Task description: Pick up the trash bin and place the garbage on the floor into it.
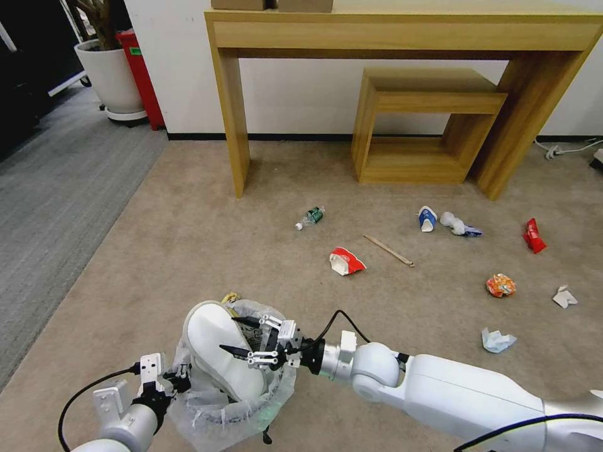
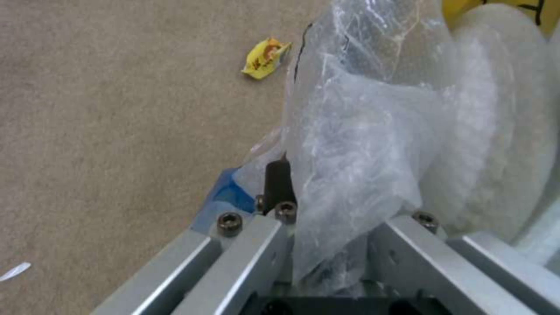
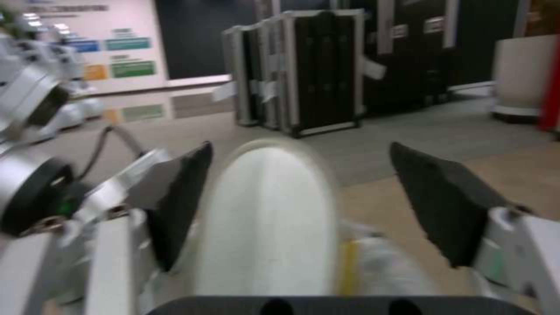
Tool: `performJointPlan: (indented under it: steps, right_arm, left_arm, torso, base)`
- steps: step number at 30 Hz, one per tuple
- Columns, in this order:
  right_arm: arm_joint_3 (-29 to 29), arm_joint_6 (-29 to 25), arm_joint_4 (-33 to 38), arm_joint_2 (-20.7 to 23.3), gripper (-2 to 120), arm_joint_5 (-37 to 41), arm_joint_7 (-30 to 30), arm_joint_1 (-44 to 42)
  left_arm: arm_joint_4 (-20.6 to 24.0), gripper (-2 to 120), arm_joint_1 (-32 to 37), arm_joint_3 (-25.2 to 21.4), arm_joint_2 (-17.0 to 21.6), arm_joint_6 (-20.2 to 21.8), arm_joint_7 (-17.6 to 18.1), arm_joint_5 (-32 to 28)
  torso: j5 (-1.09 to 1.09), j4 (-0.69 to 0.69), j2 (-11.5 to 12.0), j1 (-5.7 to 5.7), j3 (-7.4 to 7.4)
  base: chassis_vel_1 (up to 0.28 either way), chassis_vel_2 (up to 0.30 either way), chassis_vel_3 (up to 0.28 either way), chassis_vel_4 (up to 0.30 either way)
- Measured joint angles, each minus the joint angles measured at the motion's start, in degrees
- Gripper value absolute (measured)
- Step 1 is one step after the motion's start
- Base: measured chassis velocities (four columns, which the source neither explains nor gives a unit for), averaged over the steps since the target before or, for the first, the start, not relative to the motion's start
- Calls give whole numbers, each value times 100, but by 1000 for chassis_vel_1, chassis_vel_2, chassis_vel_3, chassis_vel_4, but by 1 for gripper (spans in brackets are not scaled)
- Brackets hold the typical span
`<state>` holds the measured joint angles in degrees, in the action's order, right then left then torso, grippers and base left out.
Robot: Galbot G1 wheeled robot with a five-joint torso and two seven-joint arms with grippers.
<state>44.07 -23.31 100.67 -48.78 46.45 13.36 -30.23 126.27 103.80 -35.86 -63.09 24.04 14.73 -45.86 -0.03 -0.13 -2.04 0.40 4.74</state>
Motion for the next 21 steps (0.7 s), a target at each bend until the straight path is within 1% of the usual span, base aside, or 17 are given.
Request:
performJointPlan:
  steps: [1, 4, 5, 6, 7, 8, 9, 12, 13, 14, 16, 17, 19, 20, 21]
  right_arm:
    - [0, 0, 0, 0, 80, 0, 0, 0]
    - [-636, 39, 170, 315, 96, 35, -91, -296]
    - [-636, 39, 170, 315, 96, 35, -91, -296]
    - [-834, 37, 224, 402, 99, 56, -113, -391]
    - [-1056, 41, 284, 489, 99, 81, -131, -484]
    - [-1056, 41, 284, 489, 99, 81, -131, -484]
    - [-1218, 45, 325, 550, 100, 110, -146, -546]
    - [-1965, 116, 538, 818, 100, 244, -272, -905]
    - [-1965, 116, 538, 818, 100, 244, -272, -905]
    - [-2334, 167, 633, 946, 100, 291, -347, -1145]
    - [-2826, 232, 714, 1106, 100, 303, -471, -1515]
    - [-2826, 232, 714, 1106, 100, 303, -471, -1515]
    - [-3293, 246, 771, 1266, 100, 306, -592, -1875]
    - [-3423, 247, 788, 1315, 100, 314, -614, -1972]
    - [-3423, 247, 788, 1315, 100, 314, -614, -1972]
  left_arm:
    - [0, 0, 0, 0, 0, 0, 0, 0]
    - [-27, 0, -7, 2, -16, 0, 3, 9]
    - [-27, 0, -7, 2, -16, 0, 3, 9]
    - [-38, 0, -15, 2, -16, -1, 5, 6]
    - [-41, 0, -25, 1, -15, -2, 12, -1]
    - [-41, 0, -25, 1, -15, -2, 12, -1]
    - [-41, 0, -34, -4, -13, -3, 17, -10]
    - [-17, 0, -40, -32, 17, -6, 28, -31]
    - [-17, 0, -40, -32, 17, -6, 28, -31]
    - [-17, 0, -17, -37, 40, -12, 34, -31]
    - [-18, 0, 14, -41, 62, -19, 43, -32]
    - [-18, 0, 14, -41, 62, -19, 43, -32]
    - [-38, 0, 44, -41, 74, -35, 46, -25]
    - [-50, 0, 55, -38, 76, -42, 45, -18]
    - [-50, 0, 55, -38, 76, -42, 45, -18]
  torso:
    - [0, 0, 0, 0, 0]
    - [0, -2, 0, 0, 0]
    - [0, -2, 0, 0, 0]
    - [1, -2, 0, 0, 0]
    - [1, -1, 0, 0, 0]
    - [1, -1, 0, 0, 0]
    - [0, -1, 0, 0, 0]
    - [1, -1, 0, 0, 0]
    - [1, -1, 0, 0, 0]
    - [0, 0, 0, 0, 0]
    - [1, -1, 0, 0, 0]
    - [1, -1, 0, 0, 0]
    - [1, -3, 0, 0, 0]
    - [1, -3, 0, 0, 0]
    - [1, -3, 0, 0, 0]
  base:
    - [0, 0, 0, 0]
    - [0, 0, 0, 0]
    - [0, 0, 0, 0]
    - [0, 0, 0, 0]
    - [0, 0, 0, 0]
    - [0, 0, 0, 0]
    - [0, 0, 0, 0]
    - [0, 0, 0, 0]
    - [0, 0, 0, 0]
    - [0, 0, 0, 0]
    - [0, 0, 0, 0]
    - [0, 0, 0, 0]
    - [0, 0, 0, 0]
    - [0, 0, 0, 0]
    - [0, 0, 0, 0]
